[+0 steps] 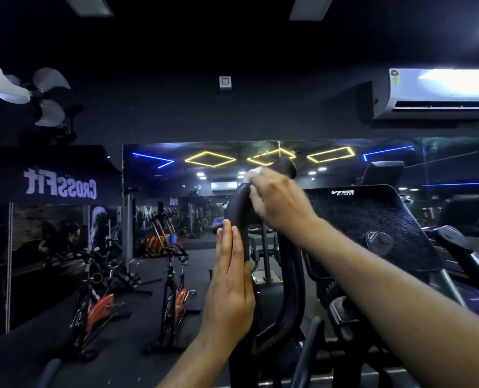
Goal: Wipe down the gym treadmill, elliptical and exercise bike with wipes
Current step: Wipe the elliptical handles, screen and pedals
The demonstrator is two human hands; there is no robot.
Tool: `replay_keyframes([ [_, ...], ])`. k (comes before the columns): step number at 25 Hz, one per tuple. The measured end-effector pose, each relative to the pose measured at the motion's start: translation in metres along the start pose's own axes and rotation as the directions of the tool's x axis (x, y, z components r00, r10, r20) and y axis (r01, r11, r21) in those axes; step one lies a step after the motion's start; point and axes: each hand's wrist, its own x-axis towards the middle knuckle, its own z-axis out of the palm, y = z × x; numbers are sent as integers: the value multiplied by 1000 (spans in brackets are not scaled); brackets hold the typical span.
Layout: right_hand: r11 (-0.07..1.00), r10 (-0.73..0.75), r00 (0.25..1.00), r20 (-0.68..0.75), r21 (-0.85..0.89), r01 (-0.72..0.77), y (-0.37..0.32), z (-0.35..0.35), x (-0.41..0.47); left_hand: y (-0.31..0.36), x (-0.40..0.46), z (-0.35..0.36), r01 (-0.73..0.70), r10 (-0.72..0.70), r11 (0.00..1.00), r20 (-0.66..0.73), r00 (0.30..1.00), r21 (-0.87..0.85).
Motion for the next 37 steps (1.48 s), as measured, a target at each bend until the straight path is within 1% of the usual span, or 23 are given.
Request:
replay_keyframes([
  [2, 994, -108, 994, 26, -10, 109, -16, 5, -12, -3, 0, 1, -5, 5, 1000, 1, 1000, 14],
  [3, 989, -137, 990, 20, -51, 138, -14, 2, -12, -4, 0, 1, -3, 3, 1000, 4, 1000, 14],
  [4, 987, -125, 992, 7, -104, 125, -4, -3, -8, -5, -1, 1, -1, 1, 1000, 5, 1000, 12],
  [5, 989, -61, 998, -12, -133, 59, 9, -9, -4, -5, -1, 1, 0, 0, 1000, 2, 1000, 8],
  [7, 981, 120, 988, -95, -141, -132, 42, -20, 5, -5, -3, 2, 2, -2, 1000, -2, 1000, 8],
  [8, 973, 176, 975, -136, -129, -193, 50, -22, 6, -5, -4, 2, 6, -6, 1000, -2, 1000, 13],
  [9, 974, 184, 970, -160, -106, -202, 49, -19, 4, -6, -4, 3, 10, -10, 1000, -3, 1000, 19],
  [10, 984, 150, 976, -157, -71, -162, 41, -14, 2, -6, -5, 3, 13, -13, 1000, -4, 1000, 23],
  [13, 996, -82, 995, -55, -44, 80, 9, 2, -14, -5, -4, 4, 28, -28, 999, 2, 1000, 24],
  [15, 986, -162, 986, -36, -45, 160, 9, -5, -17, -5, -5, 3, 34, -34, 999, 15, 999, 31],
  [17, 992, -125, 986, -111, 12, 127, 26, -25, -13, -4, -6, 2, 33, -34, 999, 24, 999, 37],
  [19, 995, -30, 971, -235, 87, 52, 53, -48, -9, -2, -7, 2, 49, -50, 998, 29, 998, 29],
  [20, 993, -15, 967, -254, 106, 44, 66, -55, -7, -2, -7, 3, 55, -56, 998, 26, 998, 28],
  [21, 993, -45, 973, -227, 99, 69, 76, -59, -5, -1, -7, 4, 58, -59, 998, 19, 998, 29],
  [23, 977, -205, 975, -91, 38, 209, 81, -55, -3, -1, -7, 6, 64, -64, 997, 7, 998, 37],
  [24, 959, -285, 959, -5, 8, 285, 80, -49, -4, -2, -8, 7, 68, -68, 997, 3, 998, 42],
  [25, 946, -323, 945, 50, 7, 323, 78, -43, -5, -2, -8, 7, 73, -73, 996, 0, 997, 48],
  [26, 948, -318, 946, 66, 31, 316, 77, -40, -6, -2, -9, 9, 76, -76, 996, -4, 997, 54],
  [28, 963, -251, 968, 22, 106, 247, 74, -37, -11, -1, -14, 11, 82, -80, 994, -20, 997, 70],
  [30, 956, -282, 958, 44, 96, 277, 67, -33, -26, 0, -21, 13, 88, -86, 993, -37, 996, 77],
  [33, 914, -400, 890, 218, 28, 404, 58, -28, -68, 3, -32, 16, 98, -96, 992, -39, 995, 76],
  [35, 888, -443, 831, 337, 38, 458, 54, -32, -90, 4, -35, 16, 97, -95, 992, -38, 995, 80],
  [37, 865, -476, 794, 379, 38, 501, 58, -42, -85, 3, -36, 17, 98, -95, 992, -47, 994, 77],
])
